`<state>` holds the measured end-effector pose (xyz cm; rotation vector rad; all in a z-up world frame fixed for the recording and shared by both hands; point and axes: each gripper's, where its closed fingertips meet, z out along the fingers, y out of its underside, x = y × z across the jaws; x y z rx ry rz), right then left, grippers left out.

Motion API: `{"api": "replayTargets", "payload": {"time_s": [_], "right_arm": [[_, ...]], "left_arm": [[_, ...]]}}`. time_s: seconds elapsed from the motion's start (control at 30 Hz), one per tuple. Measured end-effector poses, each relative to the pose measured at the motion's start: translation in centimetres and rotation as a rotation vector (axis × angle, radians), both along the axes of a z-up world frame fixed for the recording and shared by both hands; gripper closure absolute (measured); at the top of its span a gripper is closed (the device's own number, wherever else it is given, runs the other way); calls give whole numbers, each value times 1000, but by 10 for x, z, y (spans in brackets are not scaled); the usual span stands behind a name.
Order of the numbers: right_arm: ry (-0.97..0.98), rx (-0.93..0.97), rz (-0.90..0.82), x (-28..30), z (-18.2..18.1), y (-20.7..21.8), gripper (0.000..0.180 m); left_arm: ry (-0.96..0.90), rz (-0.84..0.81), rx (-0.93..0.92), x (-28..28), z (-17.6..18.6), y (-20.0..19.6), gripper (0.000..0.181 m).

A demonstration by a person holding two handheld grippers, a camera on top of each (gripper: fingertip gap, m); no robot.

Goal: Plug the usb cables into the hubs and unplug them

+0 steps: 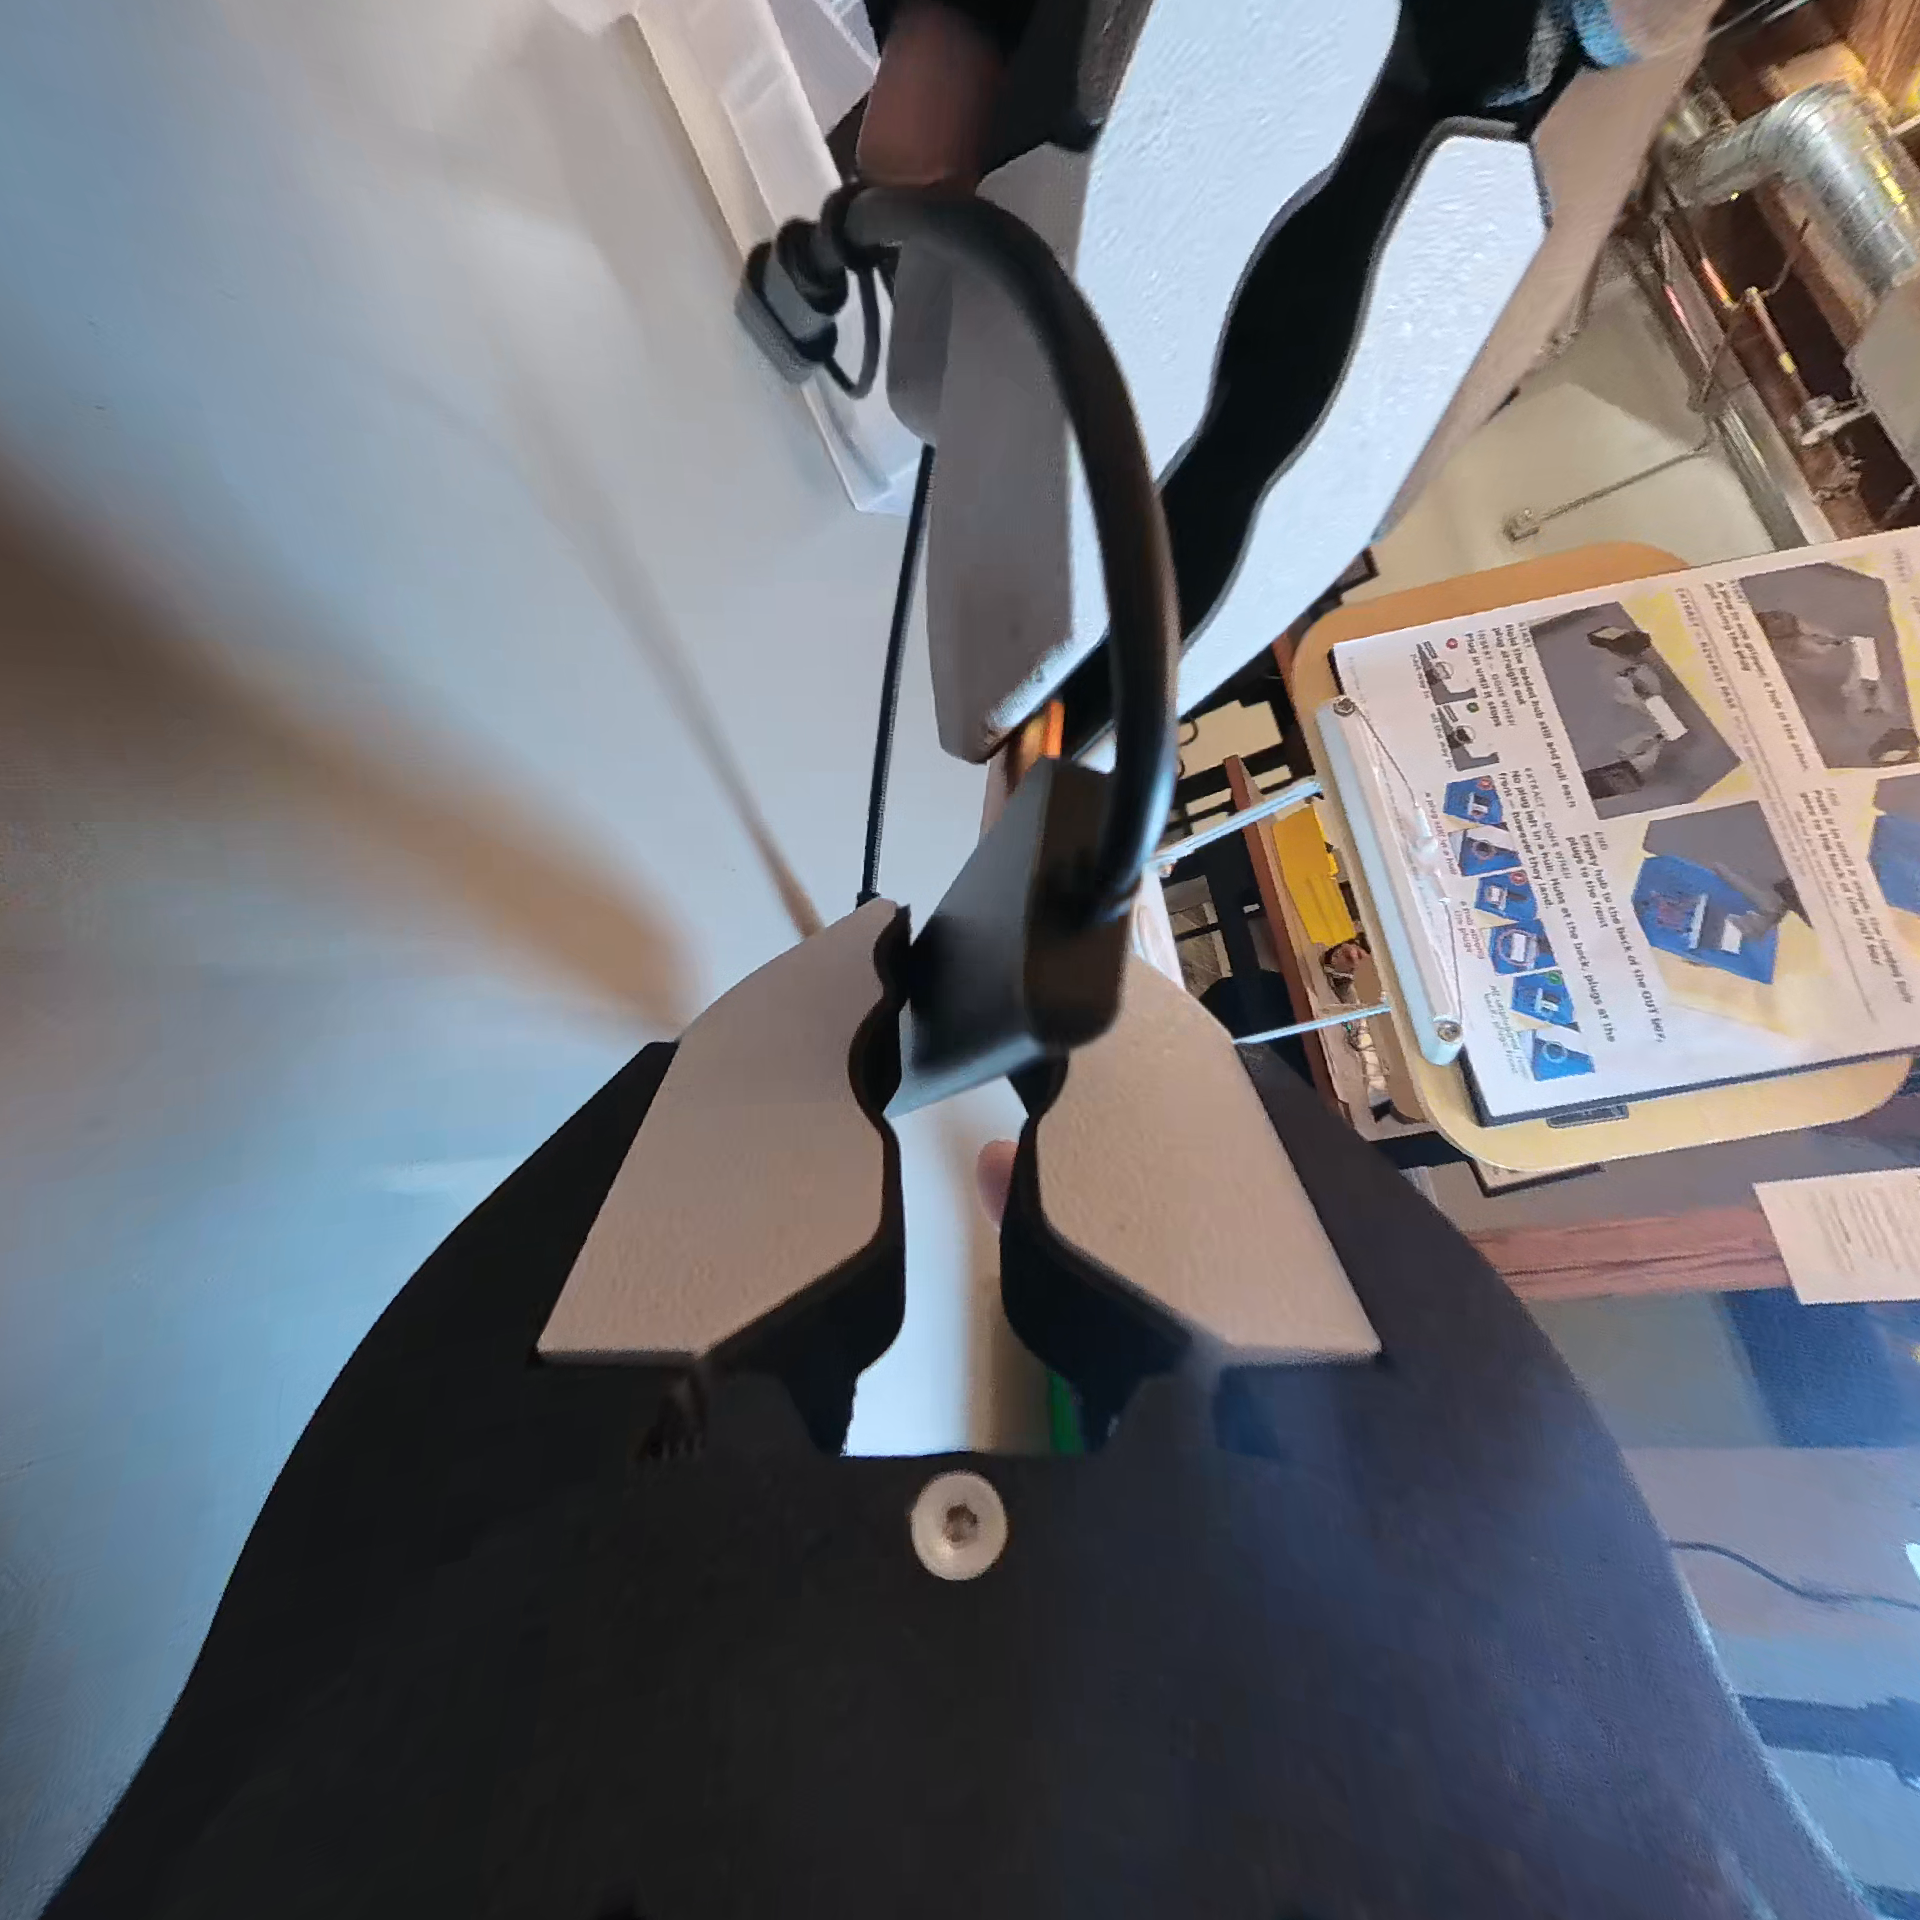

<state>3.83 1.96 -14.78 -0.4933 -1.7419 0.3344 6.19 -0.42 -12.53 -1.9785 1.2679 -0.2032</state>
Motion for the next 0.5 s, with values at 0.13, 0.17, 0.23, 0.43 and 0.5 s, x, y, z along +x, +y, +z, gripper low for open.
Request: {"api": "replayTargets", "payload": {"time_s": [0.13,0.17,0.23,0.43,0.5], "right_arm": [[3,-1,-19,2,5,1,167],[18,0,-22,2,9,2,168],[42,6,-41,4,15,6,168],[167,-36,-96,16,44,29,168],[218,-42,-121,23,58,38,168]], "left_arm": [[-25,-23,12,4,3,-3,168],[-53,-19,11,5,6,-3,168],[-153,0,40,3,25,-1,164],[-382,267,290,-82,112,9,151],[-316,419,351,-135,123,6,152]]}}
